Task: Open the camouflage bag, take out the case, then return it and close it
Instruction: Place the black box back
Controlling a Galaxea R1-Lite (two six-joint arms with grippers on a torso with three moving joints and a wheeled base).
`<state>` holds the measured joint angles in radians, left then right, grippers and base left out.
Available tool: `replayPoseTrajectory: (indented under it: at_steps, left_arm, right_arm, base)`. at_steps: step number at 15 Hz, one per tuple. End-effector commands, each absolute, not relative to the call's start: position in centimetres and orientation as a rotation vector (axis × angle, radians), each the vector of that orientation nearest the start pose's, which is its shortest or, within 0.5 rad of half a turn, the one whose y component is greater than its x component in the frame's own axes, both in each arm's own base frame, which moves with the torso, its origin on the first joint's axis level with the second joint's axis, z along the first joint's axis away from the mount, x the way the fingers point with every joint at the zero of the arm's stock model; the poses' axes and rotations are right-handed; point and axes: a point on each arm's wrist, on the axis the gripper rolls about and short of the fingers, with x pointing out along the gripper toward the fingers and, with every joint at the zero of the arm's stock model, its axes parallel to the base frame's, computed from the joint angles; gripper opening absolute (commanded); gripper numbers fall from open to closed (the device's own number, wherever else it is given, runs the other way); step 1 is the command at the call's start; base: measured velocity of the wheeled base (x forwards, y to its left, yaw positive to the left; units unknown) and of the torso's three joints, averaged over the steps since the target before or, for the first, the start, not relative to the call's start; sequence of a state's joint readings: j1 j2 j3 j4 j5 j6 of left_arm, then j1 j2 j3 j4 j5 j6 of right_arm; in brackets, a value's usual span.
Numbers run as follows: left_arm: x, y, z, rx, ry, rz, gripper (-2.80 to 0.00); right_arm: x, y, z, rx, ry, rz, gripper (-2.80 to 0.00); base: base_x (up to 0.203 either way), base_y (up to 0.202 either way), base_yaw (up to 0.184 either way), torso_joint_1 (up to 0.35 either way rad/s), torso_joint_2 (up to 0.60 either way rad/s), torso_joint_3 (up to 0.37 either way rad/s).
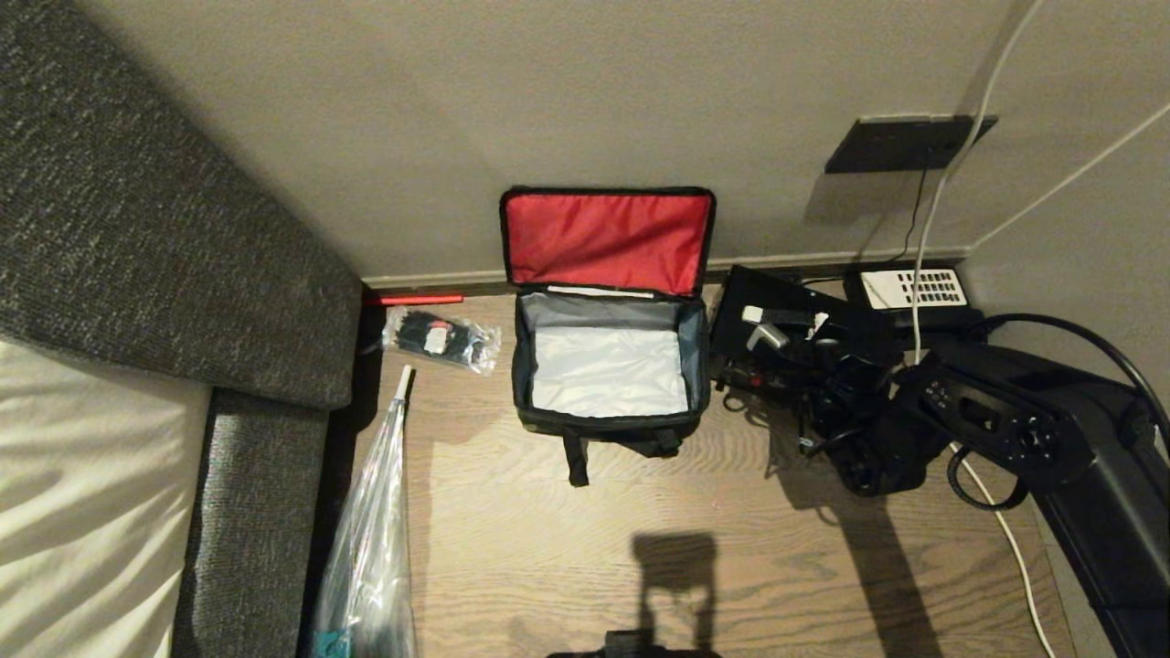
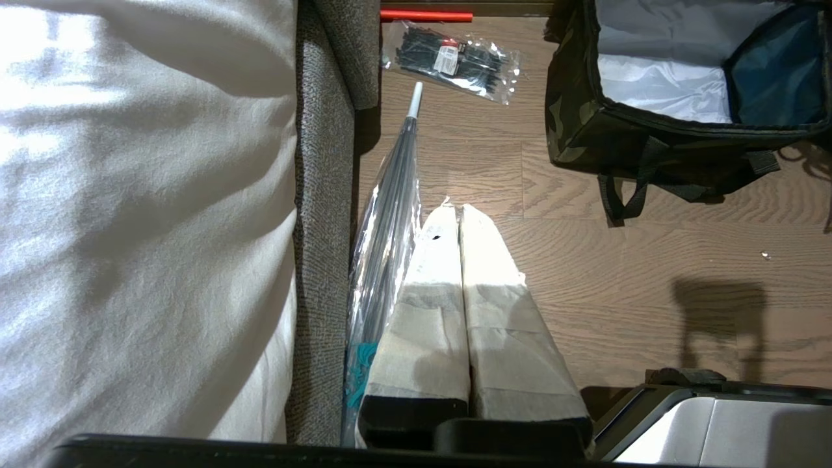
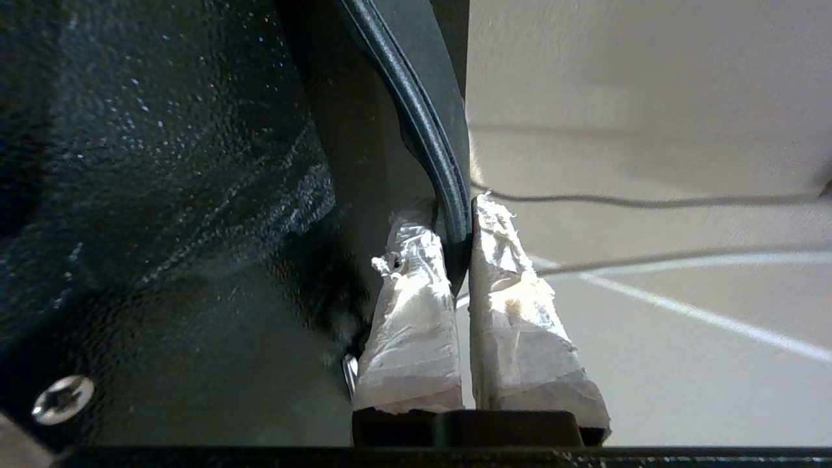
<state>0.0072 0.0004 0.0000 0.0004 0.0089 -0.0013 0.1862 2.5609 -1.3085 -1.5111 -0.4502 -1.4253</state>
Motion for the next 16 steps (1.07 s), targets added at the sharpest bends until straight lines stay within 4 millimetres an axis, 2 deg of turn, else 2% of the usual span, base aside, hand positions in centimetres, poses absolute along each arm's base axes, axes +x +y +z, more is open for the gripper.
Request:
replayPoseTrajectory:
  at_steps: [1, 5, 12, 16]
  left_arm:
    - [-2.3, 0.0, 7.5, -0.002, 0.002, 0.017, -2.8]
    - [-2.3, 0.0, 7.5, -0.002, 0.002, 0.017, -2.8]
    - [-2.3, 0.0, 7.5, 0.0, 0.002, 0.017, -2.8]
    - [-2.3, 0.0, 7.5, -0.002, 0.002, 0.017, -2.8]
  right_arm:
    - [46.4, 7.8, 8.0, -1.331, -0.075, -0.446, -2.8]
    - [45.6, 7.7, 10.7, -1.339, -0.105, -0.48, -2.8]
    - [43.7, 7.0, 12.9, -1.339, -0.104, -0.49, -2.8]
    - [41.7, 6.4, 14.8, -1.345, -0.102, -0.497, -2.8]
  base:
    - [0.0, 0.0, 0.0, 0.0, 0.0, 0.0]
    - [0.0, 0.0, 0.0, 0.0, 0.0, 0.0]
    - [0.0, 0.0, 0.0, 0.0, 0.0, 0.0]
    - [0.0, 0.0, 0.0, 0.0, 0.0, 0.0]
